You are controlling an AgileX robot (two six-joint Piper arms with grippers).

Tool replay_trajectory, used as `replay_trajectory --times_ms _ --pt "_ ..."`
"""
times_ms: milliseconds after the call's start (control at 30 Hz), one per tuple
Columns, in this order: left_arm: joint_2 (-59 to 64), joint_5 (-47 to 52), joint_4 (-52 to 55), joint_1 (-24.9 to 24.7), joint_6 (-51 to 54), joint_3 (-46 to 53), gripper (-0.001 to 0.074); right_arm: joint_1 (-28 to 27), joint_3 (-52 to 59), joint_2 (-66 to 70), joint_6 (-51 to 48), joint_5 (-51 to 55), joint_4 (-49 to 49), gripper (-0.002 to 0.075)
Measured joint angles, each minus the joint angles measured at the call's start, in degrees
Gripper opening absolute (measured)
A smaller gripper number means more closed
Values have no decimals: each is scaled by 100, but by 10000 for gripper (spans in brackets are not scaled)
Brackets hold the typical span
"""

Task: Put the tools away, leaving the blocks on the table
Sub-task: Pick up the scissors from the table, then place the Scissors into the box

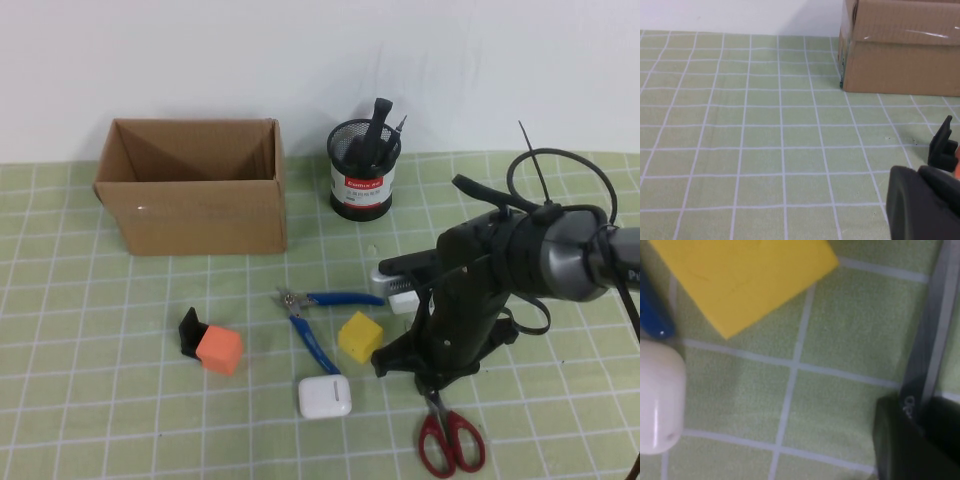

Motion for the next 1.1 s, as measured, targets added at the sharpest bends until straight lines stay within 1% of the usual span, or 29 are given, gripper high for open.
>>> replay_trajectory --times_ms 133,300,367,433,567,700,833,933,1100 --pt "0 0 0 0 0 0 -3 24 7 -87 0 91 0 57" --pt "0 0 0 0 0 0 -3 125 -150 -819 -69 828 -166 57" --pt "0 0 0 0 0 0 -3 183 -570 -1070 -260 1136 -295 57" --pt "0 0 0 0 0 0 -3 281 -1248 -1145 -549 1381 -414 57" --pt "0 0 0 0 0 0 -3 466 -2713 -876 -1304 1485 -439 57" --pt "0 0 0 0 0 0 -3 519 -4273 -191 -2150 1157 -405 56" --pt "0 0 0 0 0 0 -4 519 -5781 733 -2535 573 -368 56" --pt "0 0 0 0 0 0 -4 519 -6555 1350 -2769 139 -424 56" --pt "0 0 0 0 0 0 -4 519 -7140 2165 -2898 -658 -782 56"
